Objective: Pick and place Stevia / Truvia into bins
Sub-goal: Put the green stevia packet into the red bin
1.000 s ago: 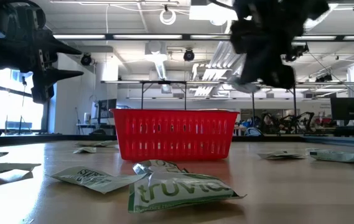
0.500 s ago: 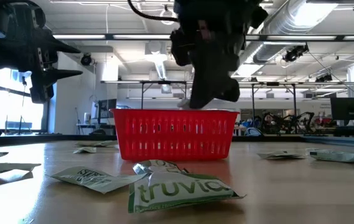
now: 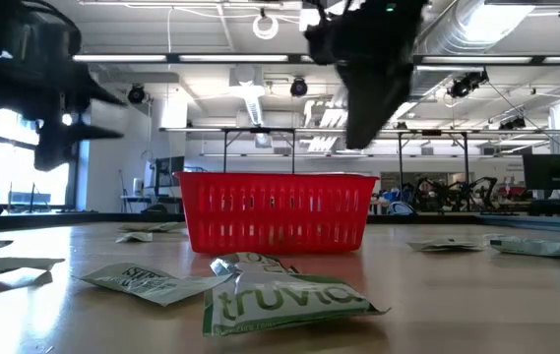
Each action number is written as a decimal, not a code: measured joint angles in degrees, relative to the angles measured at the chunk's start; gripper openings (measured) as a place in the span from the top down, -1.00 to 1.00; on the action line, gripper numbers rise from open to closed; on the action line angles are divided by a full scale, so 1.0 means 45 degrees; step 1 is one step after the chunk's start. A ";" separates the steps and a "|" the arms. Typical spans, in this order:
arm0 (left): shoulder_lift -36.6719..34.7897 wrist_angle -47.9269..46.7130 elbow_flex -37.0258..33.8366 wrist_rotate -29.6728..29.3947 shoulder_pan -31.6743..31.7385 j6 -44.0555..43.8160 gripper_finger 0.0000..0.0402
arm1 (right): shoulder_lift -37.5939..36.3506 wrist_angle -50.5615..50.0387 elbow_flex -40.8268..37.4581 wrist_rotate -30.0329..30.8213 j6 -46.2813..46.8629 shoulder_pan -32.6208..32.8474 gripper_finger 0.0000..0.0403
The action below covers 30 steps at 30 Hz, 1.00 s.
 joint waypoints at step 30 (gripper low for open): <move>1.6084 -0.5337 0.8205 -0.0247 0.2233 0.6552 -0.13 | -0.0076 -0.5812 -0.0034 0.1838 0.0510 -0.2202 -0.39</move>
